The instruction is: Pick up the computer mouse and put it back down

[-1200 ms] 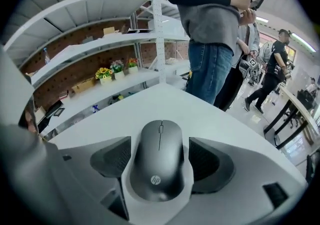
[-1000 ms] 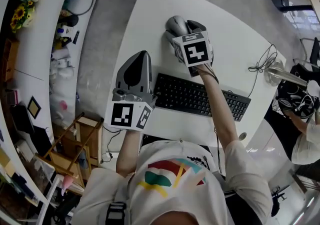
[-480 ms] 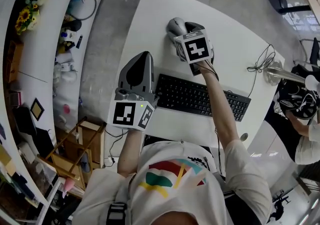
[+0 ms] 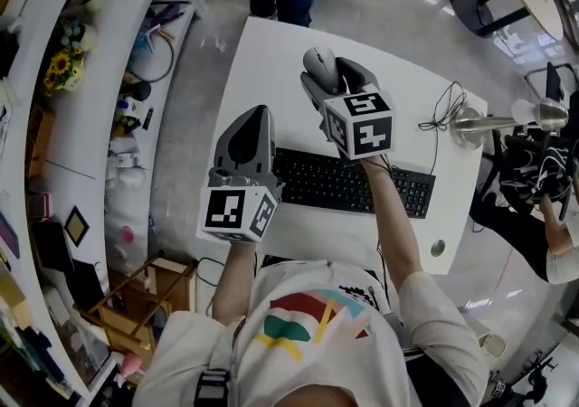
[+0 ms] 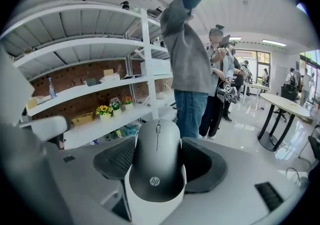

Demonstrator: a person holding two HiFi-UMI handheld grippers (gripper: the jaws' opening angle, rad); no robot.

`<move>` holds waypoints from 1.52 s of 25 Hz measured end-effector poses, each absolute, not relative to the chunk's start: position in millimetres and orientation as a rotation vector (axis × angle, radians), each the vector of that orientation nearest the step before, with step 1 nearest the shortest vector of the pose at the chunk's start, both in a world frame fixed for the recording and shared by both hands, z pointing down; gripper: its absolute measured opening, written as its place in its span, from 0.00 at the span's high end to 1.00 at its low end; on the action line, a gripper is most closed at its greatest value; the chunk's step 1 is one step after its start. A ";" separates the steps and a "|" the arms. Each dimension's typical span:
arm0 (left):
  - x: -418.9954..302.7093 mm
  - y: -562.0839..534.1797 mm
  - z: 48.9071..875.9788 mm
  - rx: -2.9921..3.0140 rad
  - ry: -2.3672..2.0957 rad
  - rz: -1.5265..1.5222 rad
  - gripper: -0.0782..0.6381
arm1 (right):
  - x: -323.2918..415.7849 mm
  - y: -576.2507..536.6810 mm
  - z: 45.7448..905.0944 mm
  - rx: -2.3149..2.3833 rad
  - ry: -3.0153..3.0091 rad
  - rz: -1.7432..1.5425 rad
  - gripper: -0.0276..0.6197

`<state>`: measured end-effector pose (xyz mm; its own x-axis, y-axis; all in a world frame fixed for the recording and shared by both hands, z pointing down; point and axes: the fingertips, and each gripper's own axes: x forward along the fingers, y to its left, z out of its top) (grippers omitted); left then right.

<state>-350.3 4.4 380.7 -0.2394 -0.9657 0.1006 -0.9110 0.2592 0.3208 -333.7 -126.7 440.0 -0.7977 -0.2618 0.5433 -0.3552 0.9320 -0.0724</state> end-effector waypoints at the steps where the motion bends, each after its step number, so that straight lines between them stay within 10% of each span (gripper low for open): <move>1: -344.4 4.4 372.9 1.751 -2.253 -0.281 0.83 | -322.0 -124.5 427.3 0.463 -2.560 0.238 0.49; 19: -194.7 -11.0 273.4 2.205 -1.974 -0.377 0.83 | -99.3 -39.5 276.2 0.770 -2.907 0.366 0.49; 38: -182.6 9.8 256.2 2.243 -2.015 -0.353 0.83 | -86.1 -13.9 263.6 0.720 -2.959 0.379 0.49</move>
<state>-182.6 9.8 256.2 0.0942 -0.9904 -0.1009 -0.9659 -0.1155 0.2319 -86.1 -13.9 263.6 -0.8874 -0.4429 0.1279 -0.4608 0.8596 -0.2209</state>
